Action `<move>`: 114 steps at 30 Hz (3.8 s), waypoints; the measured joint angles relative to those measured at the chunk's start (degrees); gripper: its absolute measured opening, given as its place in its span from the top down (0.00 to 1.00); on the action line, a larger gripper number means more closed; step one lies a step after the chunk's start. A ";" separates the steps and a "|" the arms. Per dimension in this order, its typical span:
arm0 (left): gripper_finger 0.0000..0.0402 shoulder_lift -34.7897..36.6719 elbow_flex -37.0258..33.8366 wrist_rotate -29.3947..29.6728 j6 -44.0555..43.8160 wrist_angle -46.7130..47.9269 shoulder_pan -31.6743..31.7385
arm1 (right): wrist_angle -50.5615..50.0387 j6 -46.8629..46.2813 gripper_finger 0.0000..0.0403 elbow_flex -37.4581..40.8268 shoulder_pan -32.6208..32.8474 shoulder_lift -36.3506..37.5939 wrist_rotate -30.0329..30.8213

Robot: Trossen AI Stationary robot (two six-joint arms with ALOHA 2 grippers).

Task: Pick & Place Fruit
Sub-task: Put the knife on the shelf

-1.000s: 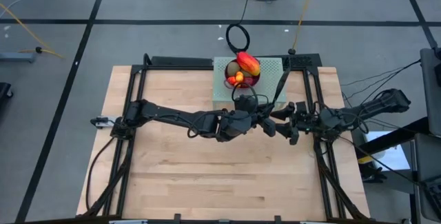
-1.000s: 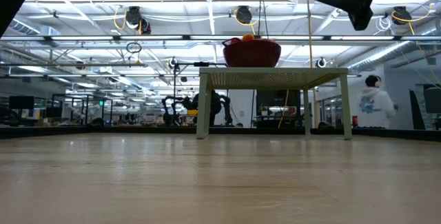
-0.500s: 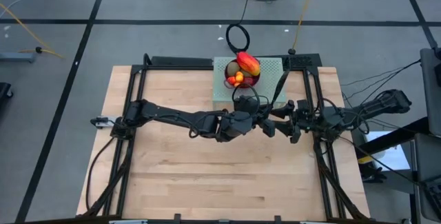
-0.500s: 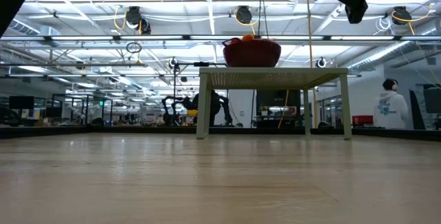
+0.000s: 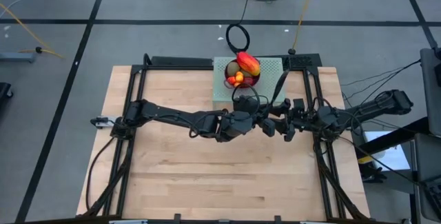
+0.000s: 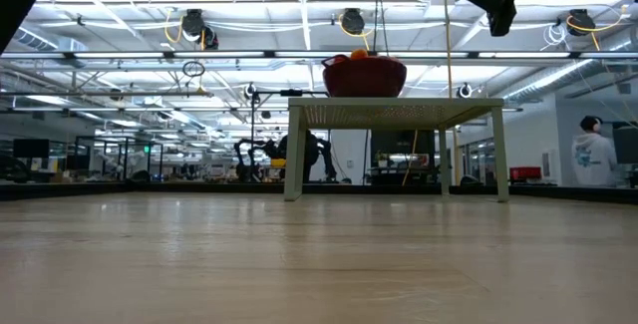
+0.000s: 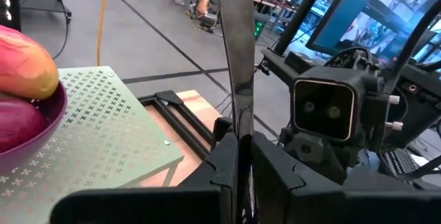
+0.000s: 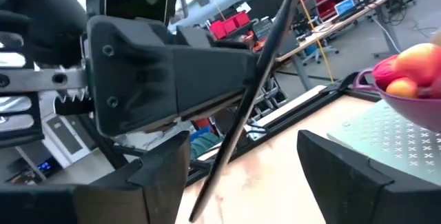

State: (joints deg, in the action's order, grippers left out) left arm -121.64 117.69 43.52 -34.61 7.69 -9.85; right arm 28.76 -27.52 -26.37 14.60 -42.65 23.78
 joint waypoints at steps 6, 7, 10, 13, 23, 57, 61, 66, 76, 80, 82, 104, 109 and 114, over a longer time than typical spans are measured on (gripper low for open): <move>0.92 0.00 0.00 0.24 -0.04 -0.41 0.01 | 0.15 -1.83 0.46 0.00 -1.31 -0.90 -0.22; 0.92 0.00 0.00 0.22 0.03 -0.33 0.02 | 0.30 -1.94 0.48 0.00 -1.42 -1.05 -0.07; 0.92 0.00 0.00 0.24 0.11 -0.21 0.02 | 1.52 -1.99 0.55 0.00 -1.90 -1.58 -0.09; 0.92 0.00 0.00 0.57 0.26 -0.21 0.02 | 2.73 -2.10 0.63 0.00 -1.92 -2.11 -0.06; 0.92 0.05 0.02 0.44 1.25 -1.61 0.61 | 6.97 -1.17 0.97 0.02 -2.03 -2.60 0.71; 0.92 7.50 0.07 9.33 4.56 26.56 -7.58 | -33.29 -30.08 0.98 -5.48 -38.58 5.25 -36.10; 0.92 7.50 0.04 9.31 2.45 29.94 -7.98 | -43.48 -28.25 0.98 -11.13 -44.45 3.03 -42.50; 0.92 7.50 0.04 7.38 2.88 30.33 -8.33 | -48.03 -25.99 0.98 -14.51 -49.94 -0.70 -49.78; 0.92 7.50 0.02 4.89 -0.69 39.27 -8.52 | -46.71 -25.38 0.98 -14.60 -56.41 -7.01 -59.05; 0.92 7.50 0.00 3.93 -1.57 41.77 -8.55 | -46.58 -25.36 0.98 -14.60 -58.78 -8.58 -61.56; 0.92 7.50 -0.47 3.53 -1.65 42.28 -8.51 | -46.27 -25.36 0.98 -14.60 -59.81 -9.15 -61.61; 0.97 20.45 -32.44 -12.54 0.93 13.29 -4.02 | -42.14 -27.97 0.98 -14.60 -61.56 -11.70 -65.36; 0.99 30.15 -48.68 -13.60 0.15 -0.65 -3.08 | -42.31 -28.90 0.98 -14.60 -61.67 -12.24 -64.42; 0.98 38.13 -60.43 -14.55 0.39 -9.23 -3.08 | -42.15 -30.36 0.98 -14.60 -61.67 -13.71 -64.38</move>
State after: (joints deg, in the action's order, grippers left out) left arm -83.51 57.25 28.97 -34.22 -1.53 -12.93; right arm -13.39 -57.88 -40.97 -47.07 -56.36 -40.60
